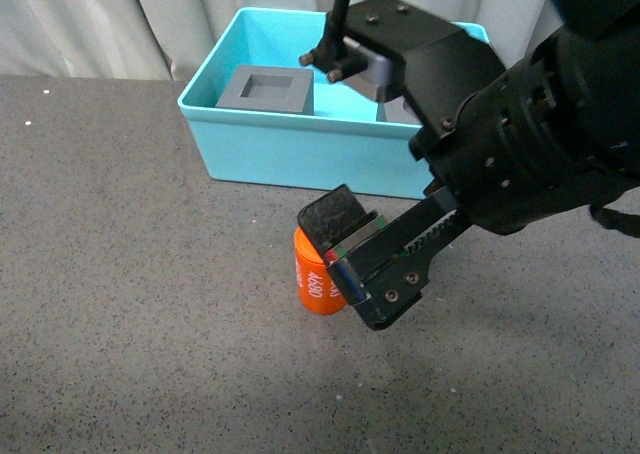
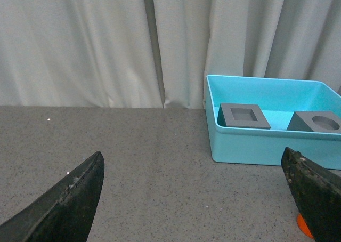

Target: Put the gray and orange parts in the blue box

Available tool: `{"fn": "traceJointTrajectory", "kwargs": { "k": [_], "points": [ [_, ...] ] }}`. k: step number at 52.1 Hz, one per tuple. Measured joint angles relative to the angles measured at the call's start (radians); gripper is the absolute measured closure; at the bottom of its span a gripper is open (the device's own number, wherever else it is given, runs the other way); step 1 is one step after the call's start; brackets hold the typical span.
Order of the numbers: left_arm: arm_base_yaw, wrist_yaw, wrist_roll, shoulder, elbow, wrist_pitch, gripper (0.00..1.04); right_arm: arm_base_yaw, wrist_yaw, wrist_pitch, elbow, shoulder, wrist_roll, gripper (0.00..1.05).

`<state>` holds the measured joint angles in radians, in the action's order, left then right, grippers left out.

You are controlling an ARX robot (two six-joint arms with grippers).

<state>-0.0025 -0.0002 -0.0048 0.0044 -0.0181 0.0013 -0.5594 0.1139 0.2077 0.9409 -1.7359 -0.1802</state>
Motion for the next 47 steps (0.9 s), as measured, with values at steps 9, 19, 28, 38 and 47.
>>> {"fn": "traceJointTrajectory", "kwargs": {
  "k": [9, 19, 28, 38, 47],
  "points": [
    [0.000, 0.000, 0.000, 0.000, 0.000, 0.000, 0.07, -0.016, 0.008, -0.031, 0.030, -0.071, 0.000, 0.10],
    [0.000, 0.000, 0.000, 0.000, 0.000, 0.000, 0.07, -0.031, 0.012, -0.052, 0.092, -0.167, 0.002, 0.10],
    [0.000, 0.000, 0.000, 0.000, 0.000, 0.000, 0.07, -0.041, 0.011, -0.045, 0.151, -0.247, 0.003, 0.10],
    [0.000, 0.000, 0.000, 0.000, 0.000, 0.000, 0.07, -0.059, 0.010, -0.023, 0.209, -0.326, 0.016, 0.10],
    [0.000, 0.000, 0.000, 0.000, 0.000, 0.000, 0.07, -0.062, -0.021, -0.006, 0.233, -0.362, 0.019, 0.43]
  ]
}}
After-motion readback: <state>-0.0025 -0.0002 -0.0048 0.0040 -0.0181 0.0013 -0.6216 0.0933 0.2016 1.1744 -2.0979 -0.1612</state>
